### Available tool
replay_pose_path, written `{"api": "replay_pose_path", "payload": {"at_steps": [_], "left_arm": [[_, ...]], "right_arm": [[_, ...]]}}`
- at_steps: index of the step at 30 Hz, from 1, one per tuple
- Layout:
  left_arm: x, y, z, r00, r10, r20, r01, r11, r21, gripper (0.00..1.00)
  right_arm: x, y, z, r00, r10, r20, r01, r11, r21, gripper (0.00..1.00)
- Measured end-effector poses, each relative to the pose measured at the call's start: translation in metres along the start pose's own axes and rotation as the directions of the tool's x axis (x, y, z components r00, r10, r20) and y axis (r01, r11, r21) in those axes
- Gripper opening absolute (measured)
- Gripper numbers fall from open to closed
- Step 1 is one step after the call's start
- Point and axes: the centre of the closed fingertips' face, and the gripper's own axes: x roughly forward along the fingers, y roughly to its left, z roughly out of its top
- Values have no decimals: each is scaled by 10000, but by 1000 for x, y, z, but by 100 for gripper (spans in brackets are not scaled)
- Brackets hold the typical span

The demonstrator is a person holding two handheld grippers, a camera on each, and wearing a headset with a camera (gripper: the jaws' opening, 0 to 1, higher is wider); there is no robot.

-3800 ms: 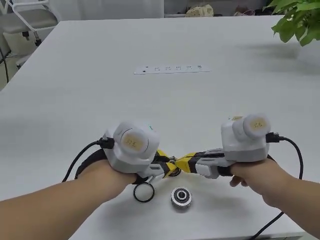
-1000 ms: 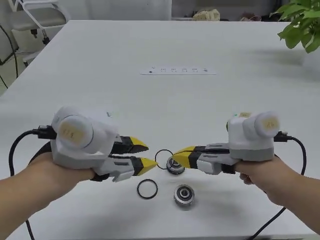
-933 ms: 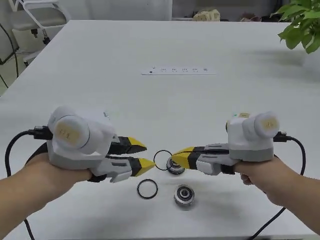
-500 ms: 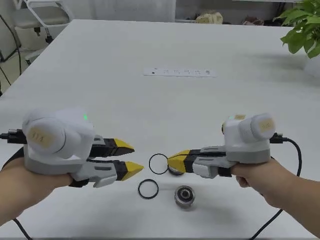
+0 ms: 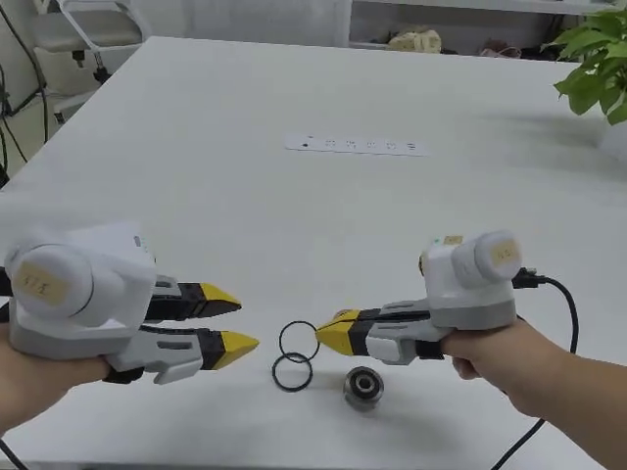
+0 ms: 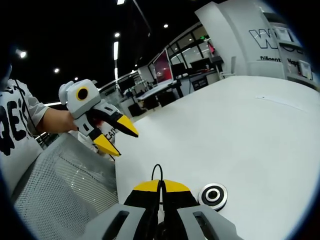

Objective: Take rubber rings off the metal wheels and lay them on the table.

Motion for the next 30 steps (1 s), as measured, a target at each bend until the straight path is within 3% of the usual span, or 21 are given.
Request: {"api": "replay_pose_path", "payload": {"at_steps": [12, 30], "left_arm": [[-7, 2, -7, 9999, 150, -51, -150, 9998, -109, 21], [-7, 0, -15, 9997, 135, -217, -142, 9993, -347, 21]], "right_arm": [[14, 4, -16, 9975, 273, -648, -256, 9993, 279, 0], [20, -7, -31, 9931, 79, -1171, 2, 9976, 688, 0]]}}
